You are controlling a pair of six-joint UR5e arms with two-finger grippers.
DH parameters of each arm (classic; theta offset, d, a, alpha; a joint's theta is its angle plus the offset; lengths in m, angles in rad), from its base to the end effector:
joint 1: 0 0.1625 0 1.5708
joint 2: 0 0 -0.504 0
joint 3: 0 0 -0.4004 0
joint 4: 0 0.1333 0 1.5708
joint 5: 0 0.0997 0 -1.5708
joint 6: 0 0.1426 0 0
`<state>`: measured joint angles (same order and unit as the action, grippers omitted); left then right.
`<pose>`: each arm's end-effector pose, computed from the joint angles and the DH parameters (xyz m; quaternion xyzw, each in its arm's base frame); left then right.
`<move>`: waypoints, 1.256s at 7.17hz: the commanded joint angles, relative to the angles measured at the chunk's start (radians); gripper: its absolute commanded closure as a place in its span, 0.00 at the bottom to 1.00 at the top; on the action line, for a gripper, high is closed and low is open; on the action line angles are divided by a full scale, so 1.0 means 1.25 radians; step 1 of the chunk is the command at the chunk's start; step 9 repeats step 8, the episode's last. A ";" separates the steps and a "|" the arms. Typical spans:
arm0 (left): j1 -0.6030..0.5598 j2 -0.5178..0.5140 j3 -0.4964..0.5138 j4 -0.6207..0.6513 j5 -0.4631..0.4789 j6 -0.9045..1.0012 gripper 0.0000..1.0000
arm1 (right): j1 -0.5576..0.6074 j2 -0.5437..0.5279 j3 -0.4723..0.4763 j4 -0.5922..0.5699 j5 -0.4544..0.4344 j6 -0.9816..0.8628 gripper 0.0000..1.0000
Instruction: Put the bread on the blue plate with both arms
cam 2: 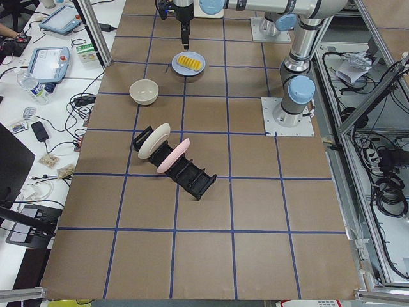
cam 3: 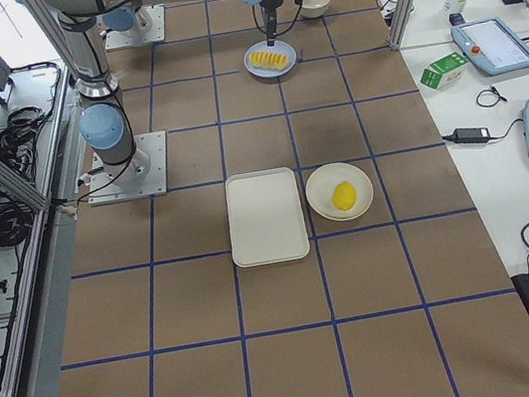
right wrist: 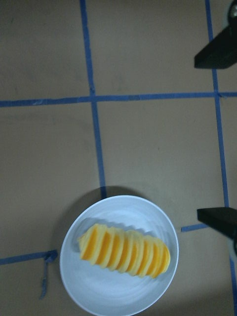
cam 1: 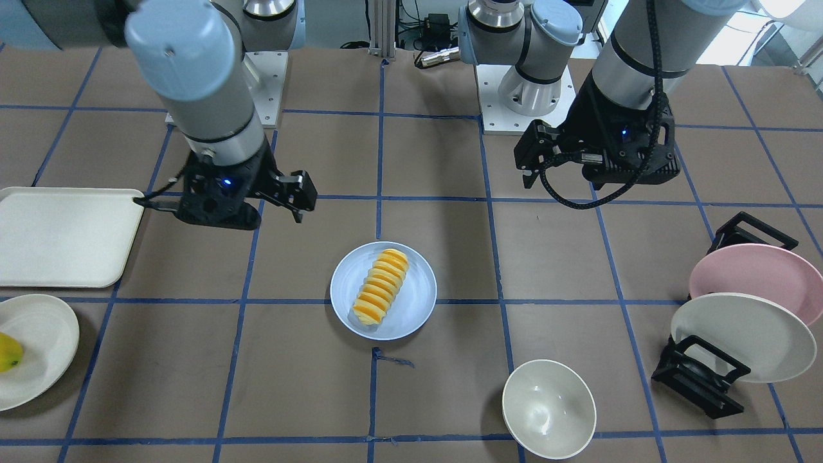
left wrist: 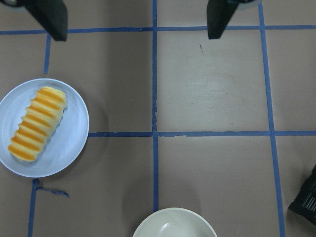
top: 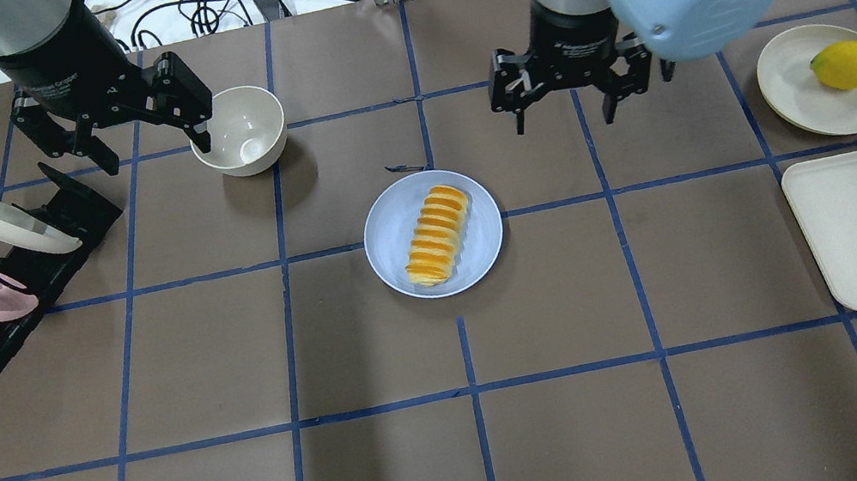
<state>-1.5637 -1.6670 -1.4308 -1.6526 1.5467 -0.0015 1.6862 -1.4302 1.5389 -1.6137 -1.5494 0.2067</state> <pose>-0.1329 -0.5436 0.5355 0.0045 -0.9997 -0.0190 0.0121 0.1998 -0.5394 0.4693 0.0460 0.9983 0.0342 0.0053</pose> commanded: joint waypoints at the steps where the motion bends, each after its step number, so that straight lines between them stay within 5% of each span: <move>1: 0.002 0.001 0.001 0.000 0.001 0.000 0.00 | -0.100 -0.102 0.006 0.127 -0.006 -0.099 0.00; 9: 0.007 0.001 0.002 0.002 -0.002 0.000 0.00 | -0.108 -0.133 0.040 0.125 -0.004 -0.083 0.00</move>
